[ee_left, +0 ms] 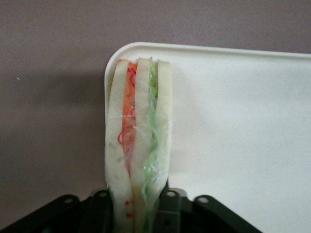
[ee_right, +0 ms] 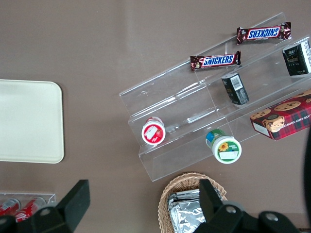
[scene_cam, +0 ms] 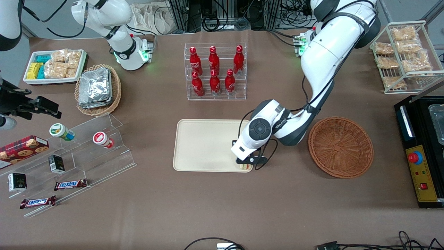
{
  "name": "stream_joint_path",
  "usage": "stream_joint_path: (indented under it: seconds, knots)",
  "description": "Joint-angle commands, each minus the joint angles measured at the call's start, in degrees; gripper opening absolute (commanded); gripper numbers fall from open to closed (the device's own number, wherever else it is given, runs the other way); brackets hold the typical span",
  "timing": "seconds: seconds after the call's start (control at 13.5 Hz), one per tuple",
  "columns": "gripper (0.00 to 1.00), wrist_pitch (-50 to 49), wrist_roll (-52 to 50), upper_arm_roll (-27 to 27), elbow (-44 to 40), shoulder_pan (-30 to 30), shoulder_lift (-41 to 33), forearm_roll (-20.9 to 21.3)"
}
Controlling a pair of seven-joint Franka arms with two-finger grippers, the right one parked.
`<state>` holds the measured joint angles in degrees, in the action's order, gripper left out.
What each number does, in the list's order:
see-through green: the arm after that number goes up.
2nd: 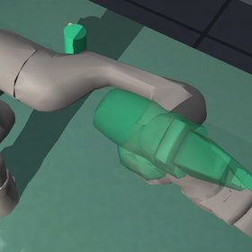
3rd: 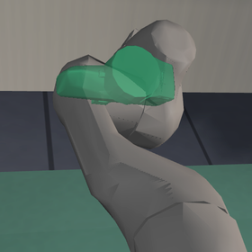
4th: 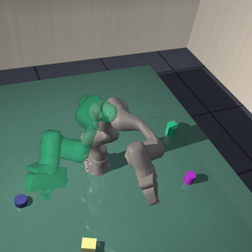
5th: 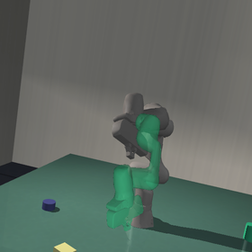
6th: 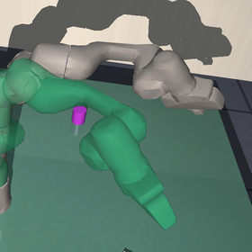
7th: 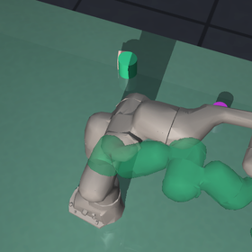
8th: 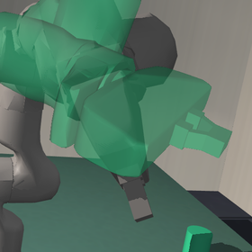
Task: Place sandwich from basket to tray
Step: 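Lower the sandwich onto the tray and open the left gripper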
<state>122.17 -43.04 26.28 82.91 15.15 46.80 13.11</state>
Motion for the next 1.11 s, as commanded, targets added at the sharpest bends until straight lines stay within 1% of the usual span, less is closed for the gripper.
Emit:
stream_joint_path:
  seconds: [0.0,0.22,0.37,0.44,0.52,0.59,0.74,0.81,0.89,1.04]
  knots:
    - [1.0,-0.7,0.1,-0.1,-1.4,0.3,-0.7,0.7]
    - [1.0,-1.2,-0.4,0.0,-1.5,0.0,-3.2,0.2]
    - [1.0,-5.7,0.5,-0.1,-1.3,-0.3,-7.2,0.1]
    - [1.0,-9.3,0.5,-0.1,-0.7,-1.5,-9.7,0.1]
    - [1.0,-11.1,0.5,0.2,1.4,-2.9,-12.4,-0.1]
    - [1.0,-11.2,1.4,0.6,5.8,-5.5,-16.2,-1.2]
    - [1.0,-10.7,6.2,2.2,15.9,-10.7,-25.5,-5.7]
    - [1.0,-10.8,7.8,2.4,20.1,-11.5,-30.1,-6.7]
    - [1.0,-11.1,9.7,2.3,23.3,-12.2,-33.9,-6.8]
    - [1.0,-12.3,15.2,2.3,26.4,-16.9,-38.7,-7.3]
